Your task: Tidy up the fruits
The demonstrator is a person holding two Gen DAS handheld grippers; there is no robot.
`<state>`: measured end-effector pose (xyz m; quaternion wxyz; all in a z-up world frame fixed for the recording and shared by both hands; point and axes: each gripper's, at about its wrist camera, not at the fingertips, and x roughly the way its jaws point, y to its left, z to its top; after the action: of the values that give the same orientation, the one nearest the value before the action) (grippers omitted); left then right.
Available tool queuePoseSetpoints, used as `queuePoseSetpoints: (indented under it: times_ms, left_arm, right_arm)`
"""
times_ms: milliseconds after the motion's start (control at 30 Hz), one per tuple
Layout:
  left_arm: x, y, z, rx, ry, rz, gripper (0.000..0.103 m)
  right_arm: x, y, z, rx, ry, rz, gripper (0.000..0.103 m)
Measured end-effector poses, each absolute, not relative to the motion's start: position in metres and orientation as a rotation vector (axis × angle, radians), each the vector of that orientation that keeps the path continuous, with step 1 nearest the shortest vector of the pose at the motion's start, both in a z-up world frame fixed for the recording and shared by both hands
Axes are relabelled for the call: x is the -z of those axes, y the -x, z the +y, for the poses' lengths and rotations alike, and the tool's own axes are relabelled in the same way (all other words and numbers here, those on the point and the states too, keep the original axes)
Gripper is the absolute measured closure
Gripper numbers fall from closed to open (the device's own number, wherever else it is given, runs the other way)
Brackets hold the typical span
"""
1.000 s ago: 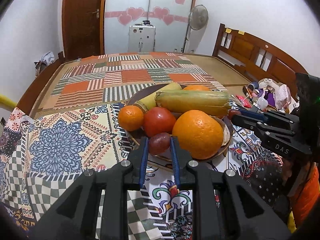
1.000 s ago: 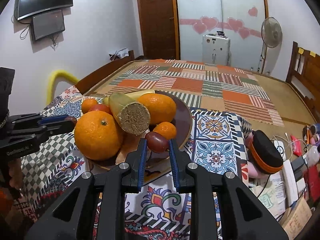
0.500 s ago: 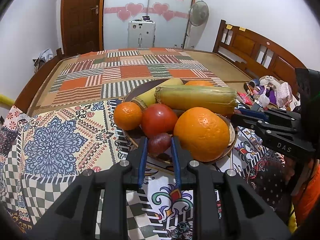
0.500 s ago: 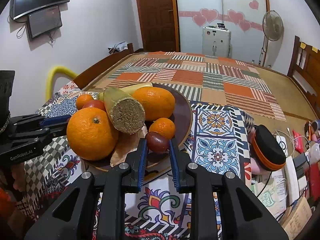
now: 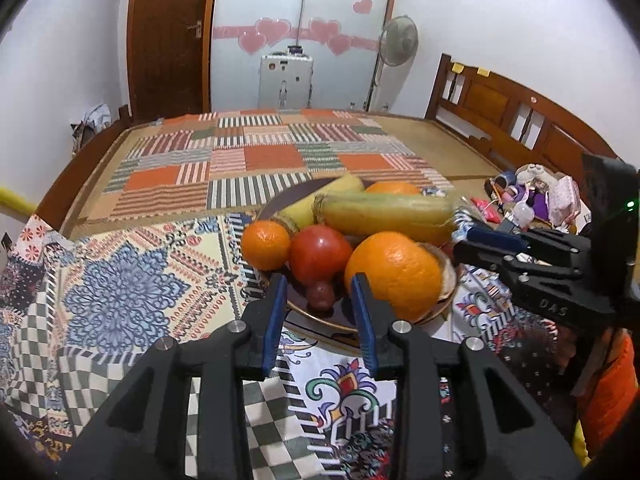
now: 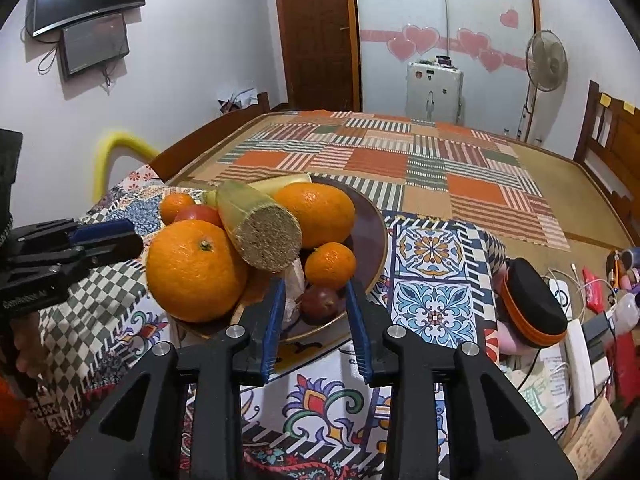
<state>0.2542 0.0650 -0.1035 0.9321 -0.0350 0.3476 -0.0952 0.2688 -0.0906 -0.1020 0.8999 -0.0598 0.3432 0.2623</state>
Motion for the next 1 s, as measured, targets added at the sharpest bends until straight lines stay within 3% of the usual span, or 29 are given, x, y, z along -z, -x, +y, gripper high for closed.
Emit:
queuePoseSetpoints:
  times_ms: [200,633,767,833,1000]
  left_arm:
    - [0.069,-0.226,0.068,0.179,0.083,0.623,0.07]
    - [-0.03,-0.099,0.05,0.135,0.052,0.312,0.07]
    - [-0.045,-0.063,0.045,0.131,0.05,0.239,0.053]
    - [-0.05,-0.048,0.042,0.126,0.044,0.21,0.05]
    - [-0.057,-0.021,0.034,0.121,0.03,0.173,0.037]
  right_arm:
    - [0.072,-0.248,-0.1,-0.536,0.084,0.633,0.074]
    - [-0.038,-0.121,-0.12,-0.51,0.022,0.268,0.074]
    - [-0.053,-0.083,-0.121,-0.506,0.002,0.194,0.067]
    - [-0.055,-0.074,-0.121,-0.499,-0.003,0.171,0.057]
    - [-0.057,-0.055,-0.116,-0.469,0.009,0.129,0.043]
